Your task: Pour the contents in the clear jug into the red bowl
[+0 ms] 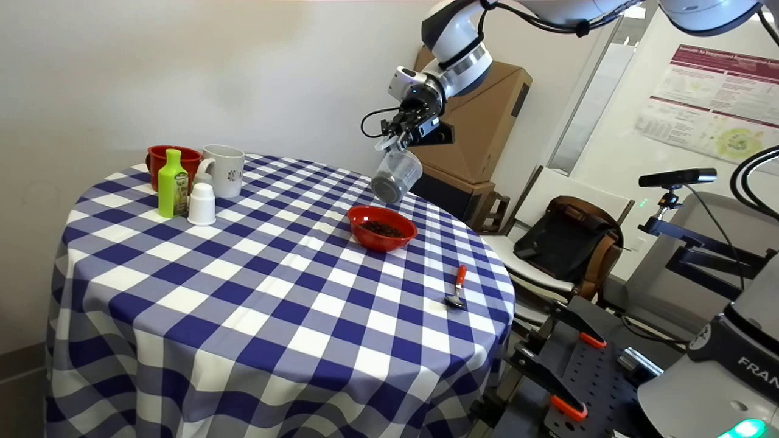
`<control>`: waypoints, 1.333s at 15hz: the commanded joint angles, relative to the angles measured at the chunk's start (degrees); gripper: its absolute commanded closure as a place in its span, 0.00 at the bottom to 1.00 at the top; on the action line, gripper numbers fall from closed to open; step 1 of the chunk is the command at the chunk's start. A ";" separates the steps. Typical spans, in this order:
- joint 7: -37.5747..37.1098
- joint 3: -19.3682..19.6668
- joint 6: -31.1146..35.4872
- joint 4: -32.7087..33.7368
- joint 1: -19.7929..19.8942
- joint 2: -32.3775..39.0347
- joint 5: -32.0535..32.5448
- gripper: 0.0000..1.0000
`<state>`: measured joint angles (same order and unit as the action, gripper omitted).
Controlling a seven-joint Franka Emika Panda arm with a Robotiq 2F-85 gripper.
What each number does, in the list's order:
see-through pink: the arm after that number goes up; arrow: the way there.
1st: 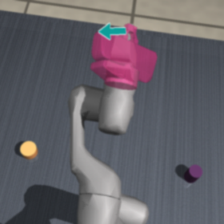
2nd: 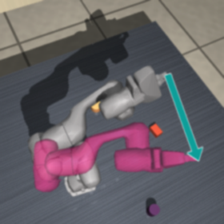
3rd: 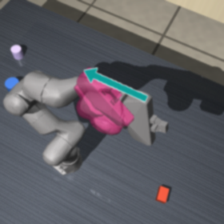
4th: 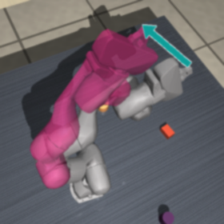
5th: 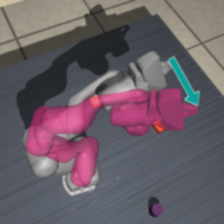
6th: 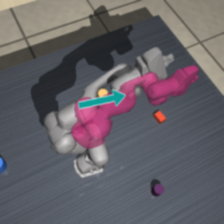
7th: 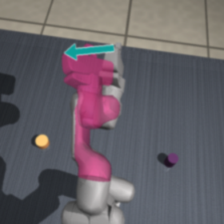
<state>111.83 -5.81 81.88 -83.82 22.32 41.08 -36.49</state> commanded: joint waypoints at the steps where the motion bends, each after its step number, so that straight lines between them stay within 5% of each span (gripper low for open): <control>1: 2.69 0.83 -3.75 3.80 0.97 3.80 -4.35 0.93; 17: 1.91 2.66 -5.49 8.70 2.32 10.48 -15.96 0.93; 18: 2.71 3.62 -3.30 6.77 1.45 9.08 -14.93 0.72; 20: 2.70 3.65 -3.34 6.82 1.43 9.41 -15.28 0.72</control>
<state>114.19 -3.86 79.30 -77.37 24.86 50.37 -50.83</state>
